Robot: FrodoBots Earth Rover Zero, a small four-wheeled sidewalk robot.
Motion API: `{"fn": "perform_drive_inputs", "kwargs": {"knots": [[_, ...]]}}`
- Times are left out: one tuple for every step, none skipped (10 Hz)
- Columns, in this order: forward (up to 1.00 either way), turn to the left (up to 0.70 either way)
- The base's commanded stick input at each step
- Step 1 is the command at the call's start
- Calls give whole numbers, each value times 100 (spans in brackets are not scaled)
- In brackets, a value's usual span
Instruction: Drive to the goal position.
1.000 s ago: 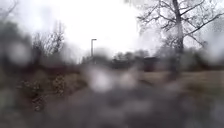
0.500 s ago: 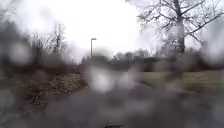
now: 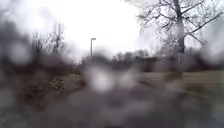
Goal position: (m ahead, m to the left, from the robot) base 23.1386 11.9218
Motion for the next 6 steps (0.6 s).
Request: {"fn": "perform_drive_inputs", "kwargs": {"knots": [[100,0],[100,0],[100,0],[100,0],[100,0],[100,0]]}}
